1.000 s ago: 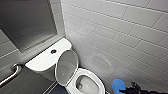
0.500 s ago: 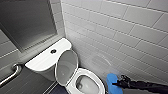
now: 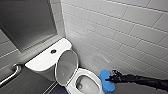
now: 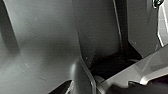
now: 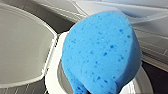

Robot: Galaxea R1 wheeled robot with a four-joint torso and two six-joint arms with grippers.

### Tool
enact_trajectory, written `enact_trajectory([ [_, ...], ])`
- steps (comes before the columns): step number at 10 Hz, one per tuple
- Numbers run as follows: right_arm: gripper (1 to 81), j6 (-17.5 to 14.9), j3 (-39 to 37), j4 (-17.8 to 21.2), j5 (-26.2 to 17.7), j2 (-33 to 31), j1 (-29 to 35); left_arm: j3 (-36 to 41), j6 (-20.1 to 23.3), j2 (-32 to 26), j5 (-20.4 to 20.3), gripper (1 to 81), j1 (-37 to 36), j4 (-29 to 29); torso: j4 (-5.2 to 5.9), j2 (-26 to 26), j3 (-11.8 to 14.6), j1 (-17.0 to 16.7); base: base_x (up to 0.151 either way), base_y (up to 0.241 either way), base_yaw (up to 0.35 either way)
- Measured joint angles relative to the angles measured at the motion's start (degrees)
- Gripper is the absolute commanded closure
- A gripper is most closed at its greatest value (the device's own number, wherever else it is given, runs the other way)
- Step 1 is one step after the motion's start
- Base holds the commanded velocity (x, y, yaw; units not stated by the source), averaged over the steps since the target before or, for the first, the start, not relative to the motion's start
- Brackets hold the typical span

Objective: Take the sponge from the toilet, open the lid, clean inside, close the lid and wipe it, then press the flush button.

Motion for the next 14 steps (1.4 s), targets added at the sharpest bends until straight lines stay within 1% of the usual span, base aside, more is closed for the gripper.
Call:
enact_trajectory([
  [1, 81.1, -0.02, -0.46, 0.00, -0.39, 0.66, 0.04, 0.00, -0.02, -0.01, 0.00, 1.0, 0.20, -0.02, 0.00, -1.42, 0.00, 0.90, 0.000, 0.000, 0.000],
  [3, 81.1, -0.06, -2.63, -0.04, -0.89, 4.08, 0.63, 0.01, -0.02, 0.05, -0.09, 1.0, 0.11, -0.02, 0.00, -5.46, -0.09, 3.41, 0.000, 0.000, 0.000],
  [4, 81.1, -0.52, -3.39, -0.11, -1.11, 5.99, 1.66, 0.01, -0.02, 0.13, -0.13, 1.0, 0.00, -0.05, 0.00, -6.23, -0.48, 3.89, 0.000, 0.000, 0.000],
  [5, 81.1, -0.48, -3.41, -0.12, -1.84, 7.19, 3.06, 0.04, -0.02, 0.13, 0.00, 1.0, 0.11, -0.05, 0.00, -6.75, -1.46, 4.26, 0.000, 0.000, 0.000],
  [6, 81.1, -0.69, -3.90, -0.21, -1.88, 8.35, 3.94, 0.01, -0.02, 0.16, -0.04, 1.0, 0.12, -0.05, 0.00, -7.08, -2.90, 4.48, 0.000, 0.000, 0.000],
  [8, 81.1, -0.72, -5.89, -0.30, -2.07, 10.62, 4.80, 0.01, 0.00, 0.30, -0.17, 1.0, 0.02, -0.05, 0.00, -7.14, -4.13, 4.59, 0.000, 0.000, 0.000],
  [12, 81.1, -0.89, -11.48, -0.59, -2.40, 16.15, 6.18, 0.06, 0.00, -1.46, -0.48, 1.0, 2.27, -0.38, 0.00, -7.14, -4.22, 4.61, 0.000, 0.000, 0.000],
  [14, 81.1, -0.89, -12.67, -0.67, -3.19, 18.16, 7.11, 0.06, -0.02, -1.60, -1.00, 1.0, 2.46, -0.90, 0.09, -7.14, -4.22, 4.61, 0.000, 0.000, 0.000],
])
